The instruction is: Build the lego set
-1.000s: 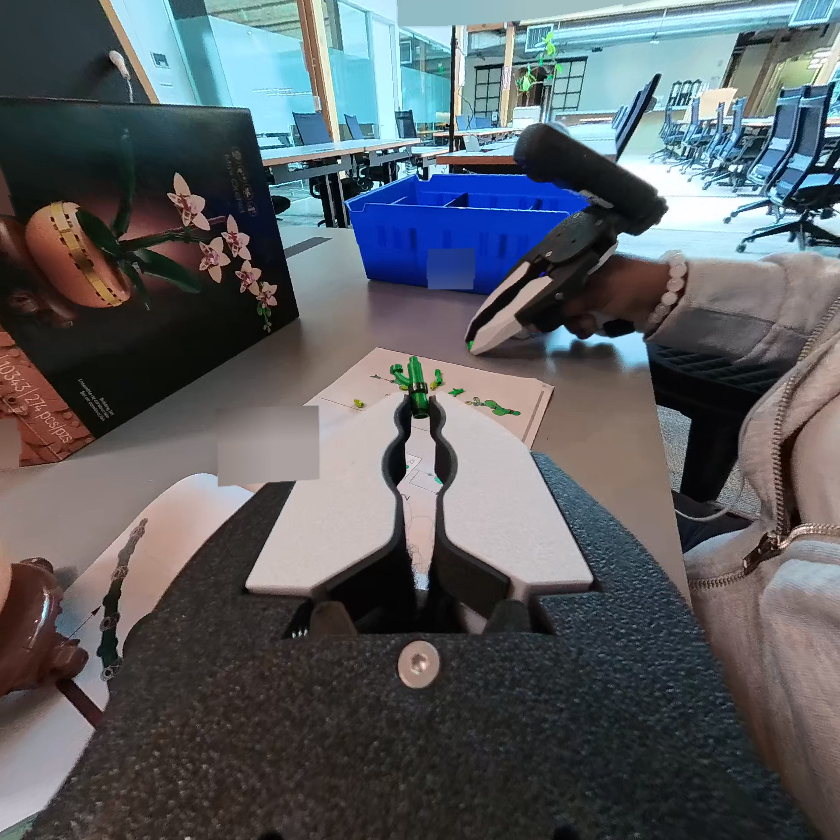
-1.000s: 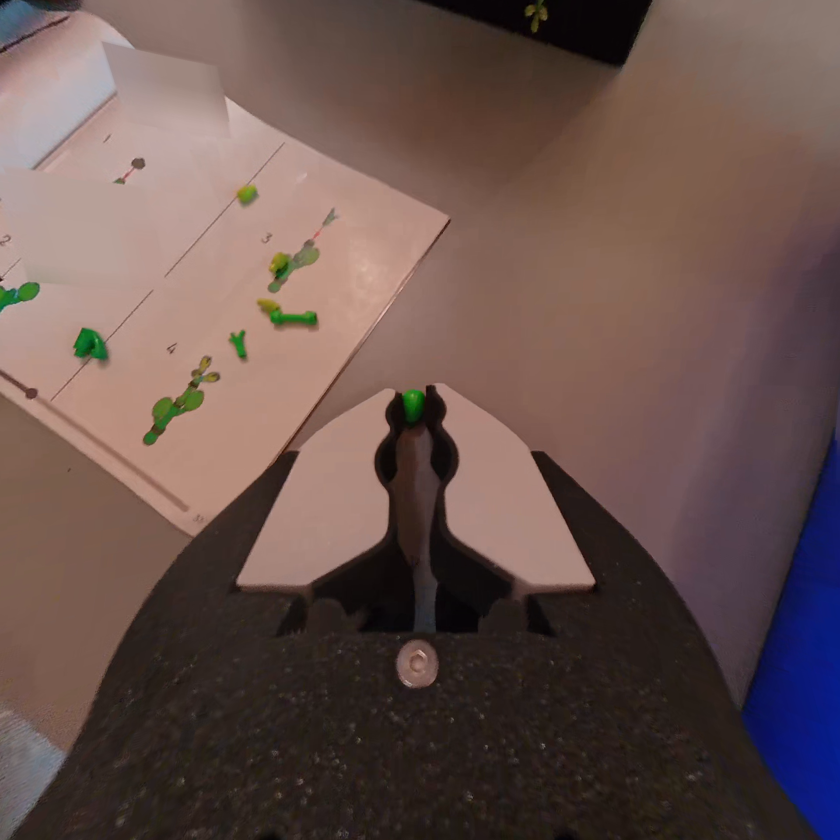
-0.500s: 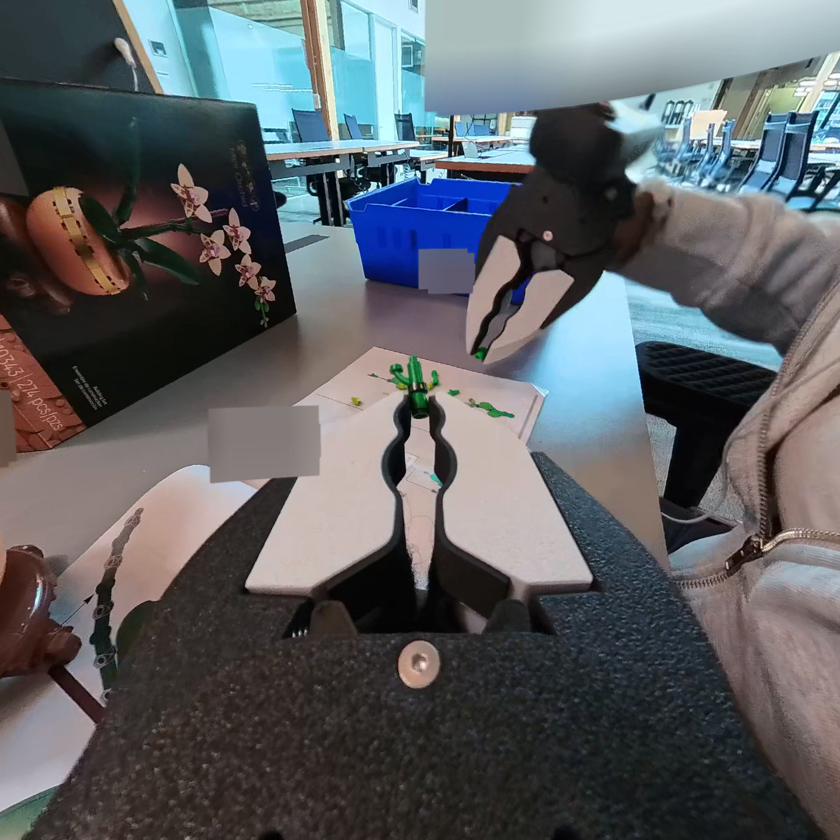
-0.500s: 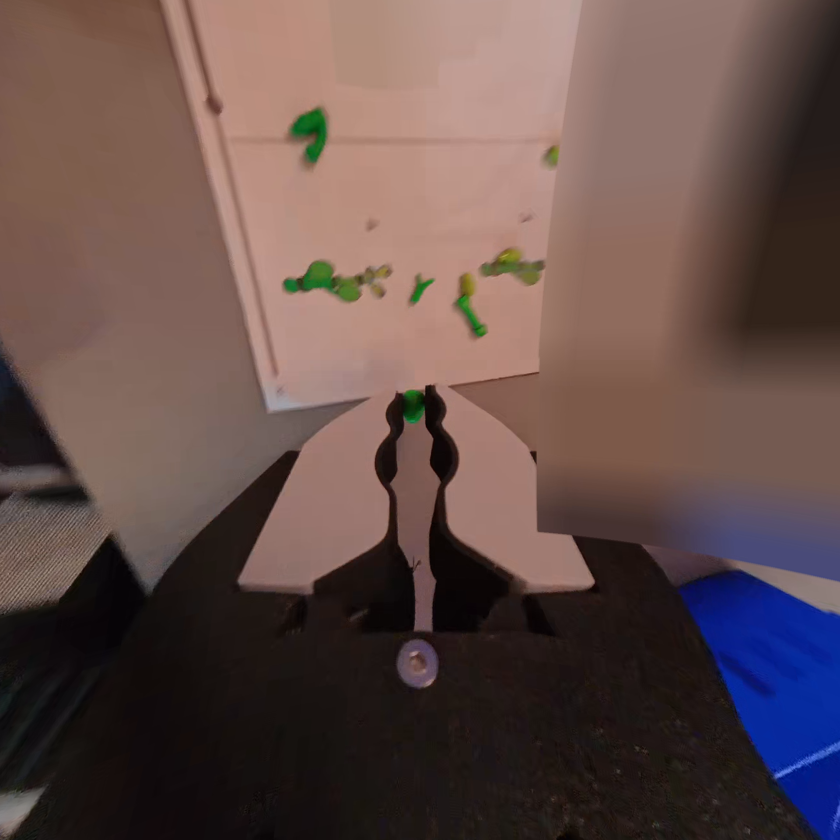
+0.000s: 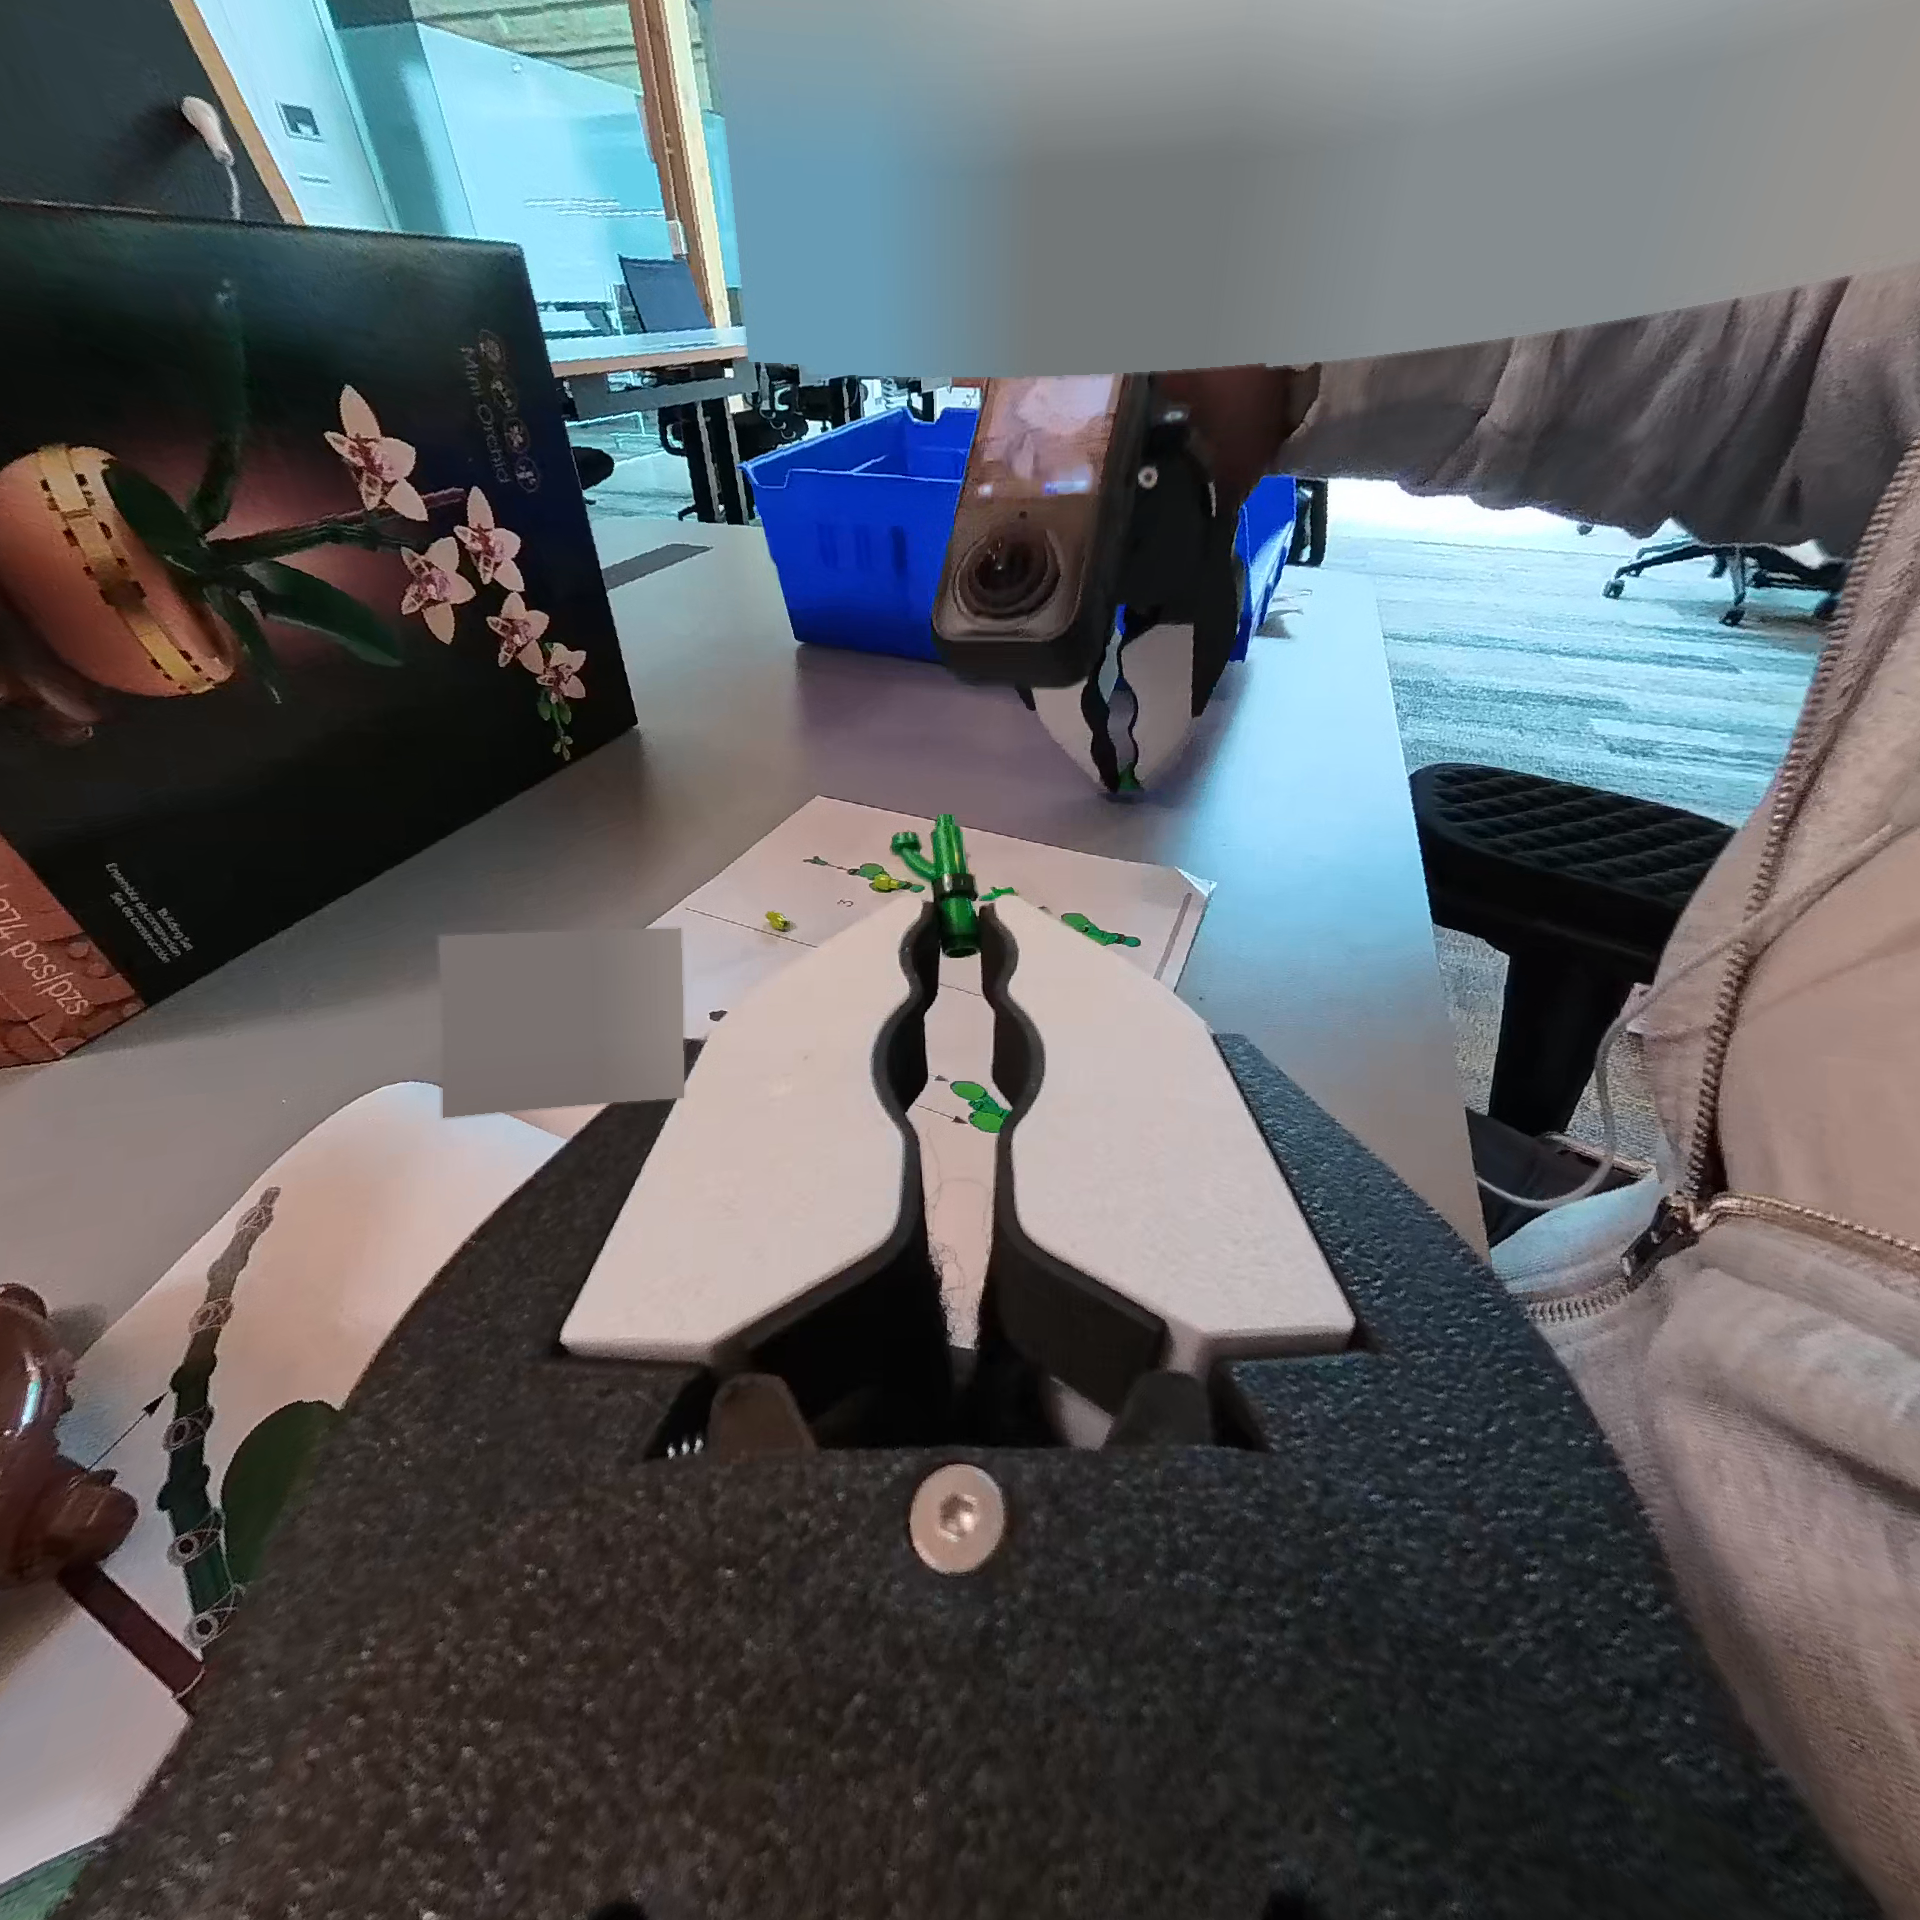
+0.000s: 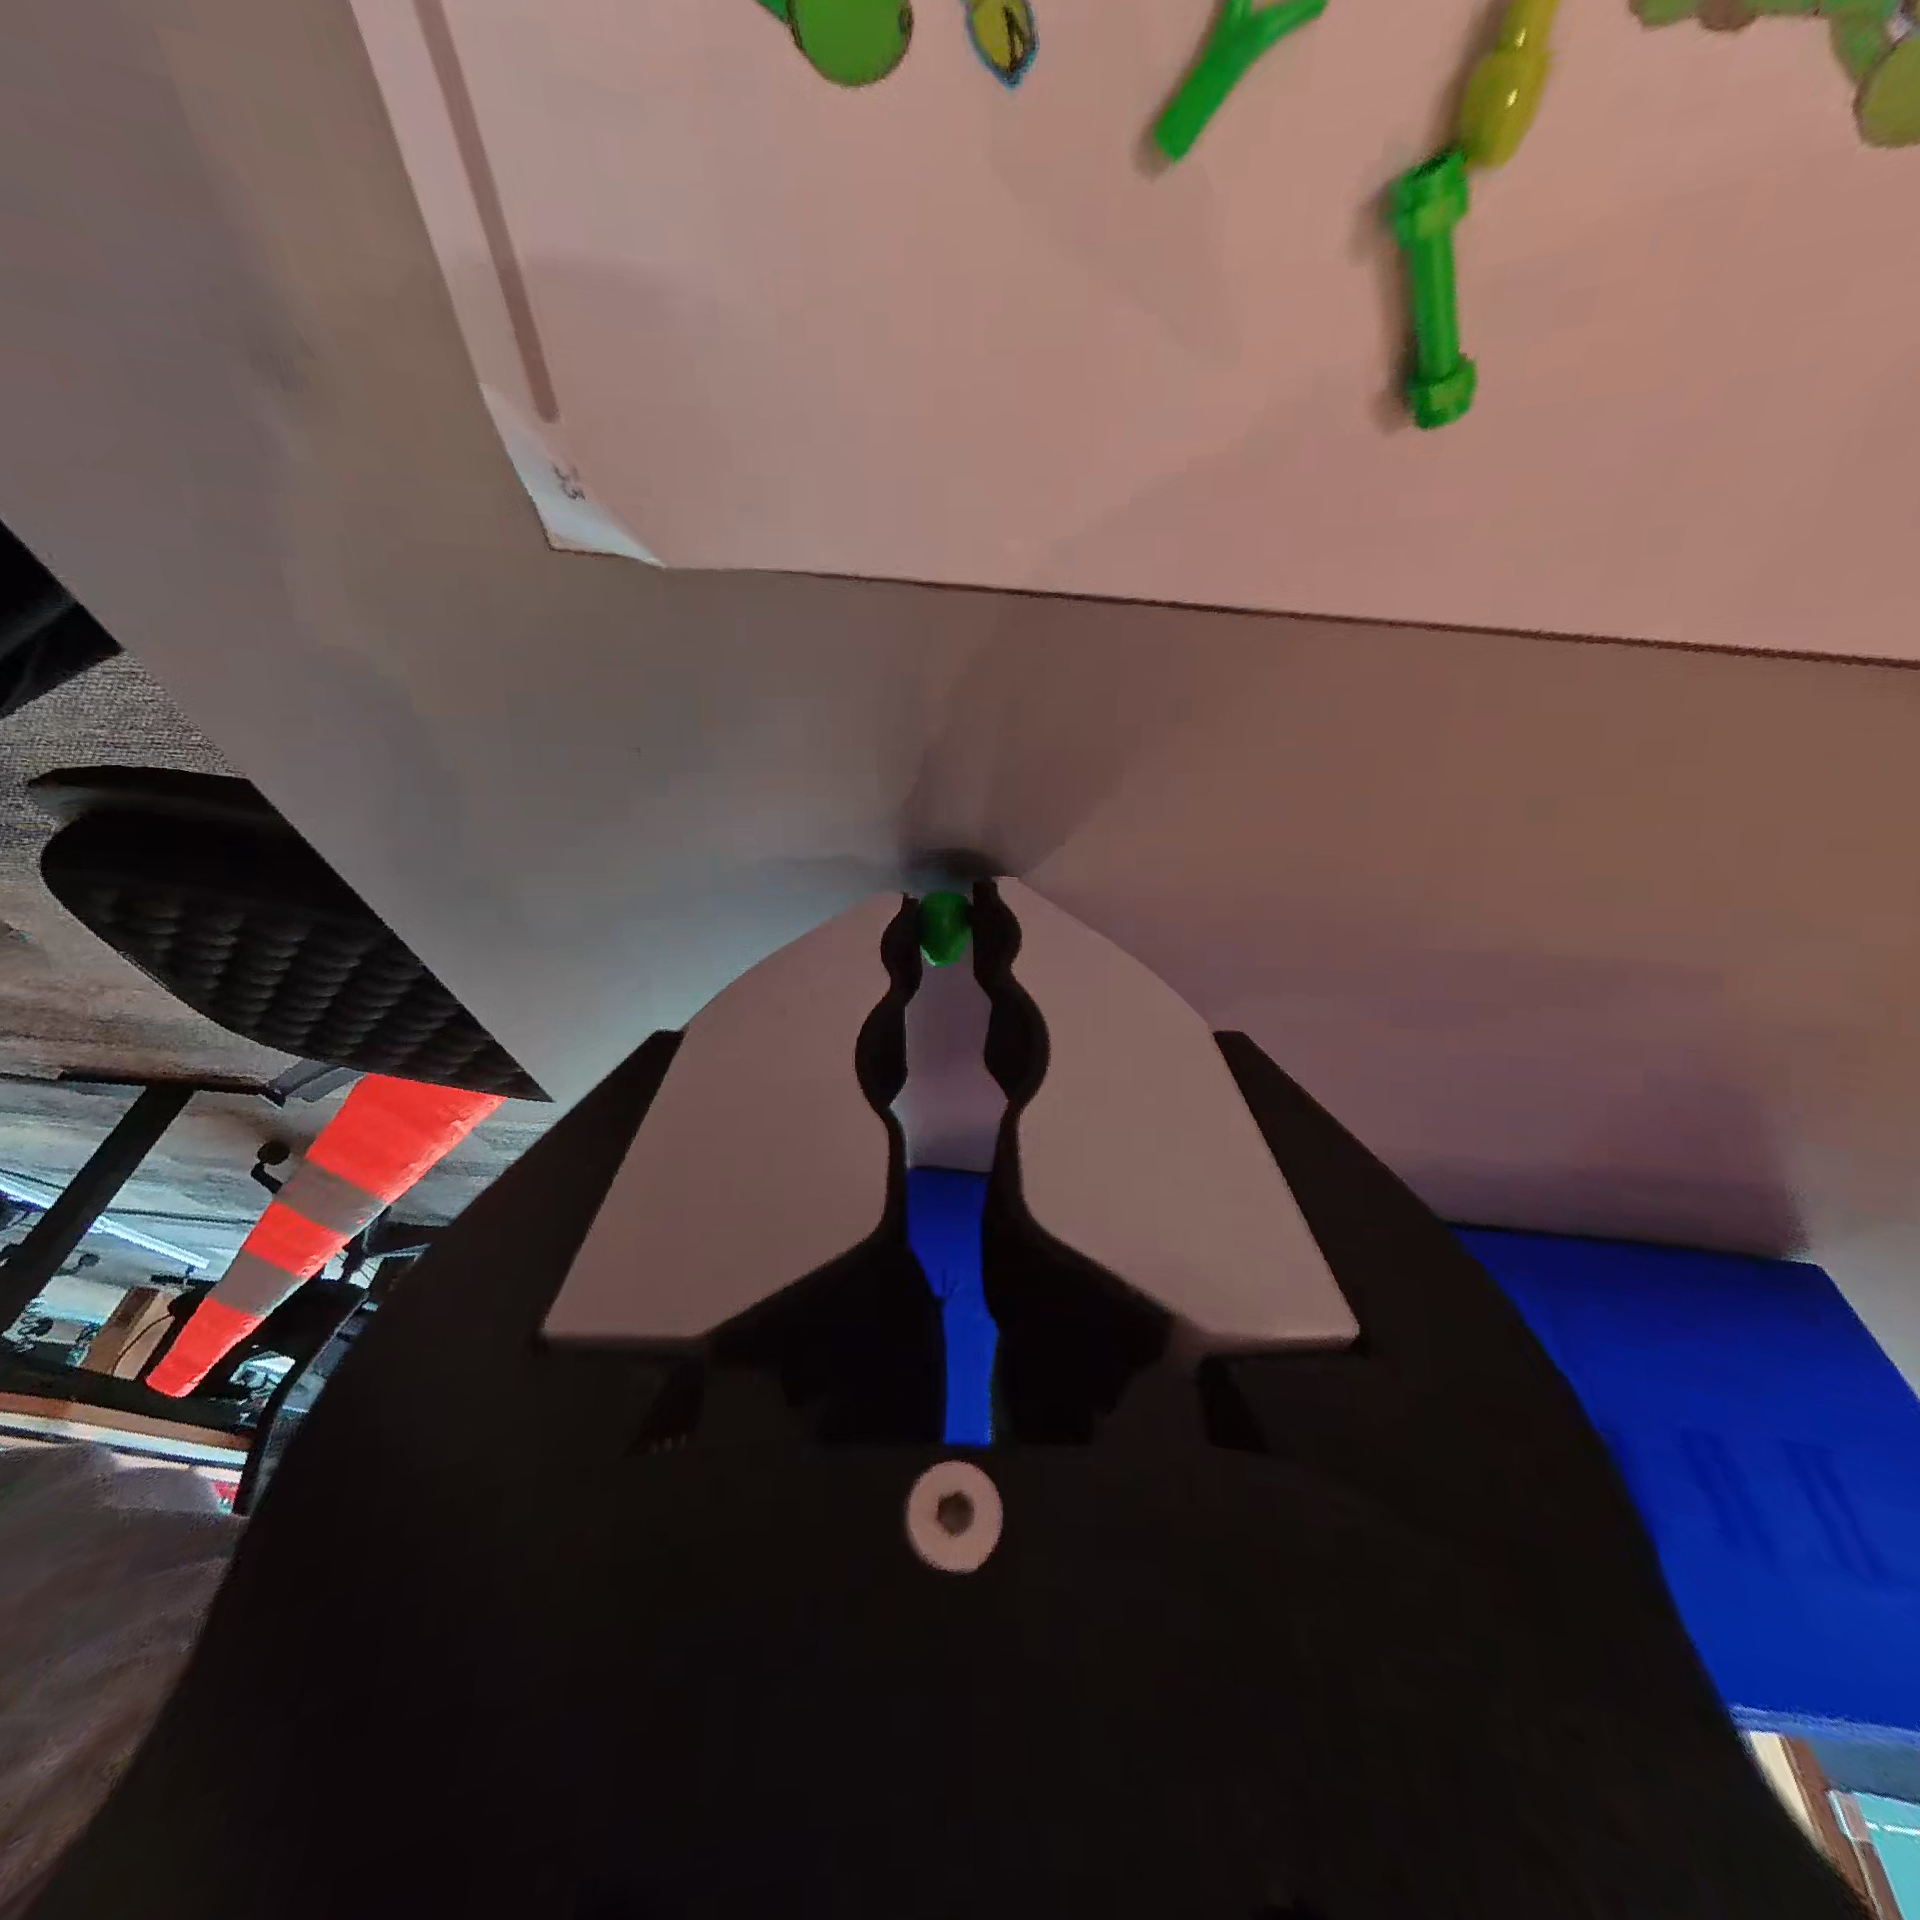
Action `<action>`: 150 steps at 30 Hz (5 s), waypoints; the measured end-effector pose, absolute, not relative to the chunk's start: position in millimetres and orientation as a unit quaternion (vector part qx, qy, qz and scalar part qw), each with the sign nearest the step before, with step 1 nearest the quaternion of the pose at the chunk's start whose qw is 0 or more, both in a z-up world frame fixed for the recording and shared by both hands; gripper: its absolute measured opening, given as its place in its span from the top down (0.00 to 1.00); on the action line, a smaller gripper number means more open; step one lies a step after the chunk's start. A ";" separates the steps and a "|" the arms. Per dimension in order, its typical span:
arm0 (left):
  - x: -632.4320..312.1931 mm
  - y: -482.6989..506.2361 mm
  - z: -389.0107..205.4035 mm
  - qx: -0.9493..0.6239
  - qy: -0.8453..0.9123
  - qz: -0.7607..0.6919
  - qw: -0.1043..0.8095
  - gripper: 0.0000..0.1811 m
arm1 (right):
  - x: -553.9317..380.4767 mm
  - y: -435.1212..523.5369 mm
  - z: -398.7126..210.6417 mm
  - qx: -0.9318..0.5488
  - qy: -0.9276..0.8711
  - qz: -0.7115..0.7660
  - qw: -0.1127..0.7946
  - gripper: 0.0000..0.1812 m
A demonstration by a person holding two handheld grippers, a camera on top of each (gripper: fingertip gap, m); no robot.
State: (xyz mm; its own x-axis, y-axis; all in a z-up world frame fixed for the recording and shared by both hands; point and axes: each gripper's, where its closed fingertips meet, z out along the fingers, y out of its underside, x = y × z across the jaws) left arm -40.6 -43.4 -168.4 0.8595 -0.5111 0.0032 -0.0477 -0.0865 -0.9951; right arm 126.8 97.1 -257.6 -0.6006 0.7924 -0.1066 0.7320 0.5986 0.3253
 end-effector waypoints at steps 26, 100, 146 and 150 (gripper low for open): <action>-41.9 -41.8 -168.2 -0.715 0.191 -0.186 0.646 0.97 | 107.5 109.7 -249.0 0.757 0.640 -0.103 -0.085 0.87; -39.0 -44.2 -163.4 -0.702 0.180 -0.247 0.643 0.97 | 156.8 116.3 -243.8 0.891 0.447 -0.082 0.019 0.87; -119.6 -49.8 -149.4 -0.722 0.055 -0.126 0.678 0.97 | -89.1 -31.8 -224.9 0.184 0.884 -0.295 -0.314 0.94; -140.9 -60.5 -144.5 -0.717 0.031 -0.099 0.690 0.96 | -100.3 -37.6 -247.9 0.161 0.910 -0.288 -0.251 0.93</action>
